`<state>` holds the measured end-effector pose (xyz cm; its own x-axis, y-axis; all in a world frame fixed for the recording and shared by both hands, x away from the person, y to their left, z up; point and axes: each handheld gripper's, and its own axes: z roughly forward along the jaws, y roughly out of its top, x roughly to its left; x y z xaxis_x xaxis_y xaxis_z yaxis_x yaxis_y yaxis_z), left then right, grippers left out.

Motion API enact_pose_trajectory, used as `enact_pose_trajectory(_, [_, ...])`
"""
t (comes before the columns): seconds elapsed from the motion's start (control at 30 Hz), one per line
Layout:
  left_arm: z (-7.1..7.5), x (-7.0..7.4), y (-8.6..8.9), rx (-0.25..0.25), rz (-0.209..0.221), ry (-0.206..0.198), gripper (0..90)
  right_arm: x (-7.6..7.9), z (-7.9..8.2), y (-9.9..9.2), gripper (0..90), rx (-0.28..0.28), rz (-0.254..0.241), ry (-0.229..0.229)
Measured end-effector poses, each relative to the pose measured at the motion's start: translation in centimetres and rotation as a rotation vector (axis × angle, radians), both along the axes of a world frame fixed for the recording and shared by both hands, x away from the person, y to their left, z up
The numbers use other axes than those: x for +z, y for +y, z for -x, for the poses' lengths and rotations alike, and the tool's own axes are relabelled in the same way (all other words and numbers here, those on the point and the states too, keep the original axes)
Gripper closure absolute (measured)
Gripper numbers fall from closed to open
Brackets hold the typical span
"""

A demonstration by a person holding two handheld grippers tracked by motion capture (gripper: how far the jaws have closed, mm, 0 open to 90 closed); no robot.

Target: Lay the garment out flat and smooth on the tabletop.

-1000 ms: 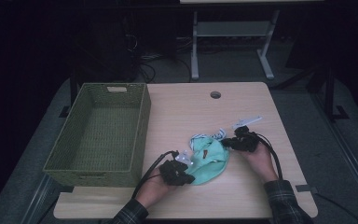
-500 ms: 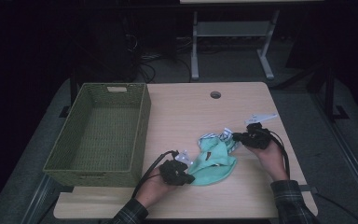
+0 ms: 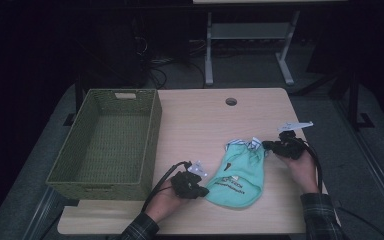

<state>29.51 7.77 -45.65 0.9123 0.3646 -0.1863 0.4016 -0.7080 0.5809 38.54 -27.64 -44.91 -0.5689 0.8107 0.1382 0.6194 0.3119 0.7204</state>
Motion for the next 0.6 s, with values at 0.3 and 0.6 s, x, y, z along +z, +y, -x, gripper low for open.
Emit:
enact_pose_trajectory(0.3, [0.0,0.0,0.0,0.0,-0.002,0.001,89.7,-0.8,-0.1,0.0,79.4,-0.009,0.008,0.021])
enact_pose_trajectory(0.6, [0.0,0.0,-0.1,0.001,-0.003,0.001,89.7,2.1,2.0,-0.7,76.8,-0.002,-0.032,-0.027])
